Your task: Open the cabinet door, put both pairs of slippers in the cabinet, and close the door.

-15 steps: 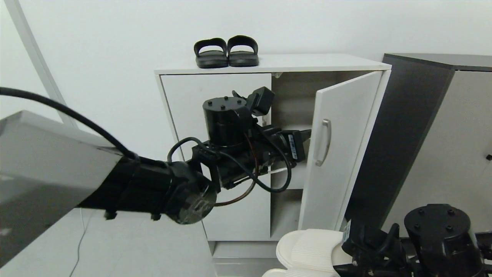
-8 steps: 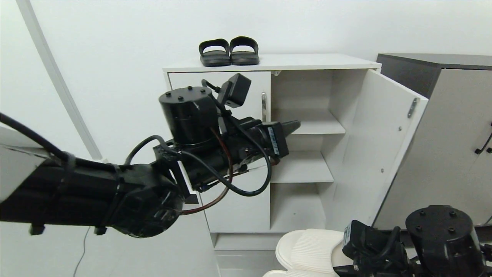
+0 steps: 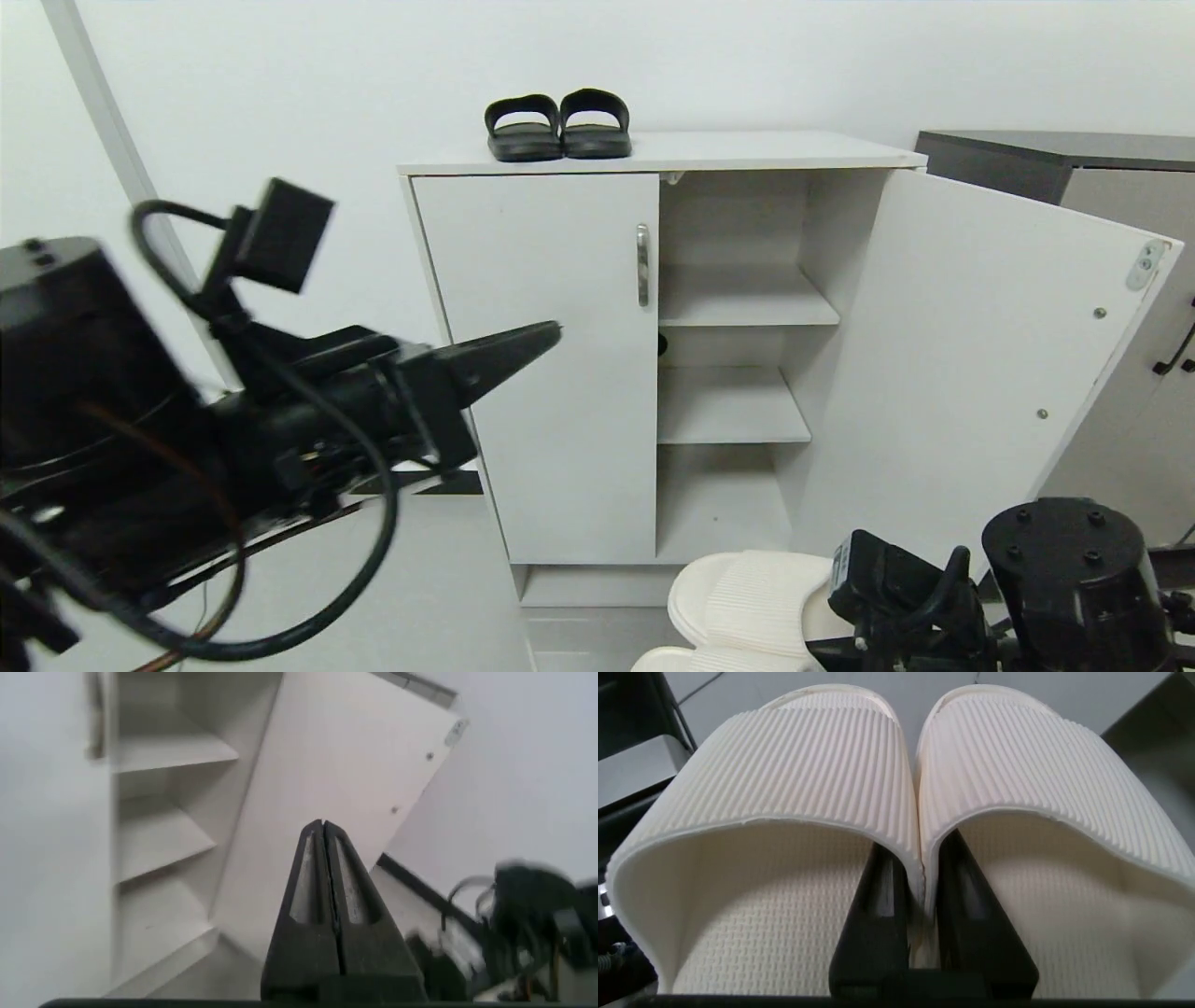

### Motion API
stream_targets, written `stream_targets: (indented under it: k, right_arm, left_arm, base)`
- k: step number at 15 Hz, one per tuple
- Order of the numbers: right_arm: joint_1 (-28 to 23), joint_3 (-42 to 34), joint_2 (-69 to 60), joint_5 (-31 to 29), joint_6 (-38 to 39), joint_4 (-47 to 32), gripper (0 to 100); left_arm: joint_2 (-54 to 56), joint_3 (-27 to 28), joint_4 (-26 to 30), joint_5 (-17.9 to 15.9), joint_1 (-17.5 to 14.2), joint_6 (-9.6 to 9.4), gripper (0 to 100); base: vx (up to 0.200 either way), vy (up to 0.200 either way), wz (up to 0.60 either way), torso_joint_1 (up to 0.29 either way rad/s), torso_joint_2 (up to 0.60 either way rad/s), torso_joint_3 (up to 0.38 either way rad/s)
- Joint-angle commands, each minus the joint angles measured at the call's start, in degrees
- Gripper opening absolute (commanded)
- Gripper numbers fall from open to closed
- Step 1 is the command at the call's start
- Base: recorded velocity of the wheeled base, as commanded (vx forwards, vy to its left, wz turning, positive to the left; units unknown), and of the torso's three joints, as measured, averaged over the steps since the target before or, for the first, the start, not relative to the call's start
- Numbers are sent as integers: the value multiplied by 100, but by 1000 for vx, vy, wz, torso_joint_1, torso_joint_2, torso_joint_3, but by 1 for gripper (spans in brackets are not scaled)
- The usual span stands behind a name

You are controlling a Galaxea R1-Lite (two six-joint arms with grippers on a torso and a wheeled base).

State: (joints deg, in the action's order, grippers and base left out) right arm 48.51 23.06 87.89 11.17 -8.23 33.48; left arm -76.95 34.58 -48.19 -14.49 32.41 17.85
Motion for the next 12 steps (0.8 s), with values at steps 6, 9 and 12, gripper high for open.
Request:
stream_targets:
  k: [6,9,12]
  right_arm:
    - [-78,31,88,-18,5,1,0]
    - [-166,181,571,-194,93,388,0]
    - [-131,647,1388,-1389,823,1082,0]
  left_arm:
    - [4513,-497,5847,1151,-1730,-1310,0]
    - [5471,-1094,5935,1889,-1756,-1240,0]
    - [6288,-1780,5909,2522,-2081,-1213,0]
  base:
    - [0,0,0,0,0,0]
    - [0,0,0,0,0,0]
    - [0,0,0,0,0,0]
